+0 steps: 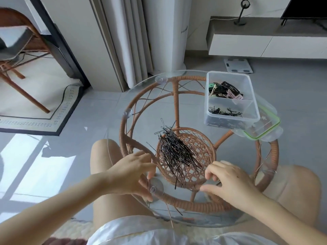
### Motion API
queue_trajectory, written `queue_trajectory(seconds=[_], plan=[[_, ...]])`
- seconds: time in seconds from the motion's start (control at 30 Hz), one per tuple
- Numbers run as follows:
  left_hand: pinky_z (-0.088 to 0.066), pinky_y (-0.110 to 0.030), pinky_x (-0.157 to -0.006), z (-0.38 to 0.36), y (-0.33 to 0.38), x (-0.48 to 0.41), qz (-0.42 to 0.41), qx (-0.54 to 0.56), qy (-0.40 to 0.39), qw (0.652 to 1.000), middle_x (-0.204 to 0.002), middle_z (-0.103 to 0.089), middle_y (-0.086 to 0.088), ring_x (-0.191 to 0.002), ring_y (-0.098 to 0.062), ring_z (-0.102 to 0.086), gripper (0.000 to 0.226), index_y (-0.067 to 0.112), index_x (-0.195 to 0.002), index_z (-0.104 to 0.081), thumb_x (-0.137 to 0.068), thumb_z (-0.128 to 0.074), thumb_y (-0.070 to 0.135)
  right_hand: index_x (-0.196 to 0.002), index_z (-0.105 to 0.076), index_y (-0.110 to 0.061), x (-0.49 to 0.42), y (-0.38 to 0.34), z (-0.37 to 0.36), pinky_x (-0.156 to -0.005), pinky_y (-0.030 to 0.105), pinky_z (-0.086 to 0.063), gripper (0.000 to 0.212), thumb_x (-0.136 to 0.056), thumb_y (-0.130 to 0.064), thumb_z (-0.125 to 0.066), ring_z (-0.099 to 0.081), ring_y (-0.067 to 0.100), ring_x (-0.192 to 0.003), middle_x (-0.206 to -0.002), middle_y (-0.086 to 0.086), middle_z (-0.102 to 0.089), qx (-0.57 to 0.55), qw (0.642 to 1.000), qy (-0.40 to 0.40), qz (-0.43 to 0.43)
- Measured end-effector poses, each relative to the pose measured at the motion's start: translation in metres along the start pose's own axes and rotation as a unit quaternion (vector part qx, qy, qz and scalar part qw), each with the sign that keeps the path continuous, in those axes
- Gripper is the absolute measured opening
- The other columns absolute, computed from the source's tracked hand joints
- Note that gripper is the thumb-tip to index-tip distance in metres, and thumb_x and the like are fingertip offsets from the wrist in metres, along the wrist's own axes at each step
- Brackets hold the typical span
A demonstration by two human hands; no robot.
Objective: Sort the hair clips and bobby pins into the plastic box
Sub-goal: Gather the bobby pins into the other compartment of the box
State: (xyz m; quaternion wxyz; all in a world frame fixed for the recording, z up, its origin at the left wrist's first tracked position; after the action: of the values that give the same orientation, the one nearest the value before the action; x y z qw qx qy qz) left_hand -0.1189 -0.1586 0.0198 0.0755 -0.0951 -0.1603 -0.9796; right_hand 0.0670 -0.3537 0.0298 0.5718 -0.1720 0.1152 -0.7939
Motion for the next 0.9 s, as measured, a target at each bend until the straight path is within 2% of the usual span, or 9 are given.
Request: queue_trajectory(seconds=[0.13, 0.23, 0.37, 0.43, 0.5, 0.57, 0.67, 0.77, 0.9], plan=[[-0.032, -0.02, -0.074, -0.008, -0.008, -0.016, 0.023, 0.017, 0.098, 0.995, -0.081, -0.049, 0.011, -0.08, -0.011, -0.042, 0.05, 0.029, -0.073, -0.055, -0.06, -0.052, 0.077, -0.062, -0.057, -0.023, -0.032, -0.009, -0.008, -0.056, 0.009, -0.026, 0.025, -0.071, -0.044, -0.067, -0.046, 0.005, -0.064, -0.062, -0.017, -0.048, -0.031, 0.996, 0.053, 0.061], [-0.044, -0.032, -0.08, -0.007, -0.008, -0.029, 0.077, 0.01, 0.144, 0.987, -0.084, -0.051, 0.008, -0.082, -0.012, -0.042, 0.052, 0.025, -0.072, -0.052, -0.063, -0.046, 0.076, -0.062, -0.058, -0.018, -0.054, -0.017, -0.009, -0.052, 0.017, -0.036, 0.026, -0.071, -0.04, -0.068, -0.046, 0.006, -0.06, -0.06, -0.009, -0.057, -0.047, 0.99, 0.104, 0.089], [-0.045, -0.04, -0.092, 0.011, -0.014, -0.042, 0.128, 0.026, 0.248, 0.96, -0.099, -0.056, 0.001, -0.094, -0.018, -0.05, 0.065, 0.022, -0.089, -0.056, -0.065, -0.04, 0.08, -0.077, -0.058, -0.018, -0.057, -0.017, 0.005, -0.059, 0.026, -0.046, 0.055, -0.077, -0.07, -0.04, -0.054, 0.011, -0.07, -0.074, -0.006, -0.061, -0.064, 0.982, 0.174, 0.048], [-0.033, -0.042, -0.105, 0.024, -0.018, -0.048, 0.131, 0.082, 0.221, 0.963, -0.127, -0.049, -0.002, -0.122, -0.022, -0.043, 0.079, 0.03, -0.117, -0.052, -0.061, -0.039, 0.084, -0.109, -0.055, -0.018, -0.045, -0.02, 0.009, -0.079, 0.032, -0.048, 0.08, -0.067, -0.083, -0.035, -0.055, 0.015, -0.097, -0.105, -0.001, -0.061, -0.022, 0.988, 0.154, -0.017], [-0.019, -0.05, -0.114, 0.031, -0.022, -0.054, 0.13, 0.117, 0.109, 0.979, -0.152, -0.021, 0.002, -0.141, -0.021, -0.016, 0.087, 0.045, -0.136, -0.029, -0.059, -0.054, 0.077, -0.141, -0.023, -0.018, -0.033, -0.027, 0.001, -0.102, 0.039, -0.036, 0.113, -0.054, -0.091, -0.032, -0.035, 0.021, -0.129, -0.14, 0.003, -0.038, 0.016, 0.994, 0.068, -0.082], [-0.008, -0.055, -0.115, 0.037, -0.024, -0.064, 0.119, 0.058, -0.021, 0.991, -0.157, 0.003, 0.007, -0.145, -0.02, 0.004, 0.101, 0.053, -0.139, -0.008, -0.059, -0.068, 0.065, -0.146, 0.001, -0.019, -0.032, -0.04, -0.011, -0.108, 0.043, -0.028, 0.124, -0.051, -0.091, -0.035, -0.018, 0.026, -0.138, -0.152, 0.007, -0.019, 0.034, 0.993, 0.013, -0.113], [-0.01, -0.051, -0.115, 0.041, -0.016, -0.078, 0.066, -0.059, -0.103, 0.991, -0.157, -0.001, 0.002, -0.144, -0.026, -0.001, 0.108, 0.051, -0.14, -0.004, -0.057, -0.072, 0.062, -0.144, -0.016, -0.012, -0.047, -0.052, -0.022, -0.095, 0.04, -0.044, 0.109, -0.063, -0.078, -0.045, -0.036, 0.03, -0.128, -0.142, 0.013, -0.037, 0.079, 0.989, 0.071, -0.1], [-0.031, -0.035, -0.106, 0.045, -0.007, -0.084, 0.026, -0.076, -0.057, 0.995, -0.144, -0.031, 0.0, -0.13, -0.021, -0.029, 0.092, 0.042, -0.141, -0.022, -0.065, -0.073, 0.053, -0.139, -0.029, -0.012, -0.058, -0.051, -0.019, -0.094, 0.031, -0.042, 0.076, -0.081, -0.054, -0.053, -0.044, 0.024, -0.12, -0.132, 0.008, -0.045, 0.049, 0.989, 0.112, -0.082], [-0.037, -0.023, -0.087, 0.043, -0.005, -0.085, 0.022, -0.013, -0.009, 1.0, -0.124, -0.051, 0.004, -0.113, -0.016, -0.045, 0.066, 0.032, -0.133, -0.045, -0.073, -0.072, 0.041, -0.13, -0.043, -0.012, -0.064, -0.045, -0.011, -0.093, 0.027, -0.041, 0.049, -0.087, -0.032, -0.057, -0.05, 0.021, -0.113, -0.122, 0.006, -0.053, -0.022, 0.992, 0.096, -0.077]])
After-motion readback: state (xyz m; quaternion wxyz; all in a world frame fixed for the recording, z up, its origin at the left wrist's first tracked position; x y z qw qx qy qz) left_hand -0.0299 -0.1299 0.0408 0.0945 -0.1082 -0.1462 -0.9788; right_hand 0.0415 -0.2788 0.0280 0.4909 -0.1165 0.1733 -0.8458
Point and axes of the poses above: each hand's wrist, its own x-axis away from the middle knuckle, its own z-axis out of the back of the hand, y = z × x, the point moved 2 cm from there along -x, towards the middle knuckle
